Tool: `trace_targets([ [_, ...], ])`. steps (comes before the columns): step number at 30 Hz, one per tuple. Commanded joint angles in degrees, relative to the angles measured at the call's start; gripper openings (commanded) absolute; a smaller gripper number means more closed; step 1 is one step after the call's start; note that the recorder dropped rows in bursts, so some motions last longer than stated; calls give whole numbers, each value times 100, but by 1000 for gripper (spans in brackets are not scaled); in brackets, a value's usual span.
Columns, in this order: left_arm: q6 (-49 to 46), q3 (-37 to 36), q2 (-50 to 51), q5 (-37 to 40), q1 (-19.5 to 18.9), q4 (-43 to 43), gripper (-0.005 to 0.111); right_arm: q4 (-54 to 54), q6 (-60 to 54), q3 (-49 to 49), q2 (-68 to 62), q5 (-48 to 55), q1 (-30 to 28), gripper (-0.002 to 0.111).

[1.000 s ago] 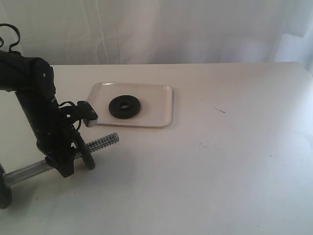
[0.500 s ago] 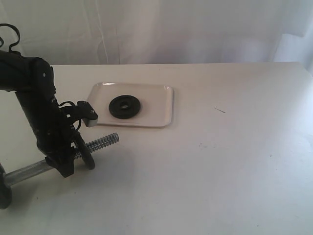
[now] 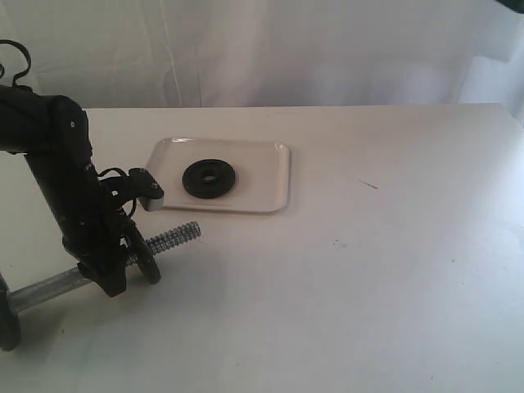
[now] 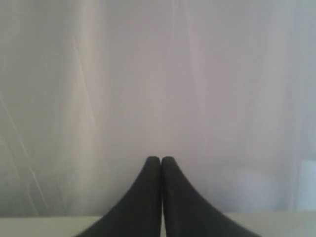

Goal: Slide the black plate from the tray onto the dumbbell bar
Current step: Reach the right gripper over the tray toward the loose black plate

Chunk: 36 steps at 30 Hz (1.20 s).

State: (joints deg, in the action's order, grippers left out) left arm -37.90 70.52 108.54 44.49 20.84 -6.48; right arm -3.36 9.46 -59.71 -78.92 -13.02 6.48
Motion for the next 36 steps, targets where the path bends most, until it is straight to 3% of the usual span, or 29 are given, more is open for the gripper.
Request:
trace_targets([
  [1, -89, 20, -184, 210, -7, -238, 0, -285, -77, -1222, -1252, 1348, 146, 0],
  [7, -86, 20, -184, 240, -7, -217, 0, 27, -1463, -2881, -2711, 3166, 592, 0],
  [15, -169, 20, -184, 272, -16, -174, 0, 3010, -4710, -4576, -4274, 4941, 907, 0],
  [21, -200, 20, -184, 467, -16, -153, 0, 3988, -6243, -5187, -5095, 5713, 1194, 0],
  [32, -238, 20, -184, 467, -16, -153, 0, 4732, -6973, -5496, -5658, 5844, 1721, 0],
  [36, -236, 20, -184, 456, -16, -153, 0, 4362, -6600, -5496, -5658, 5619, 1845, 0],
])
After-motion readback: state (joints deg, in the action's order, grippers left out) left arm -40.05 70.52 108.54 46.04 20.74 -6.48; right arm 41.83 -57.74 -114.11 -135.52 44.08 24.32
